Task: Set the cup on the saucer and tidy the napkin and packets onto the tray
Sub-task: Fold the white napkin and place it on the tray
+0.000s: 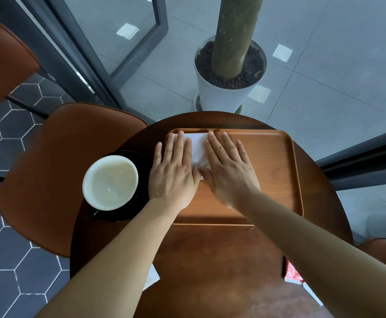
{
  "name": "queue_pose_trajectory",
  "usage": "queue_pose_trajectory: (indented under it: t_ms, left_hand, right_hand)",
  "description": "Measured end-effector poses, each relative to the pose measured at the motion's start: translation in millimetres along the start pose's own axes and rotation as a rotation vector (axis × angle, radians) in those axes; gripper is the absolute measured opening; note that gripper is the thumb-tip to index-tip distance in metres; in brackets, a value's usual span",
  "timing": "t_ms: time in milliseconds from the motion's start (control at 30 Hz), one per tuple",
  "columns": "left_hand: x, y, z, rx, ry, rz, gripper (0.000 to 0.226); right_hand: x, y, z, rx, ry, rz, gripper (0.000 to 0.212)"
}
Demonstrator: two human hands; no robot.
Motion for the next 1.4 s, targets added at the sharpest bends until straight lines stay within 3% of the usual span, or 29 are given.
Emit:
queue_pose_trajectory:
  t_ms: [200,500,1400]
  left_hand:
    - [10,13,3,-0.079,0.071,0.089,0.066]
    - [-10,25,7,-0.052,0.024,-0.050,0.077]
    - [35,79,18,0.061,0.075,0.047,0.064]
  right_hand:
    - [8,19,5,-0.003,-0.041,0.023,0.062]
    - [-2,33,11,0.010,0.012,-0.080,0.064]
    - [30,71,2,-0.048,-0.231,0.128,0.047]
Point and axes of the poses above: each hand's wrist, its own y-axis away from the middle knuckle, its own x-axis out of the back of the hand, z = x × y, the point moved 4 cm from there along -y, towards the middle knuckle
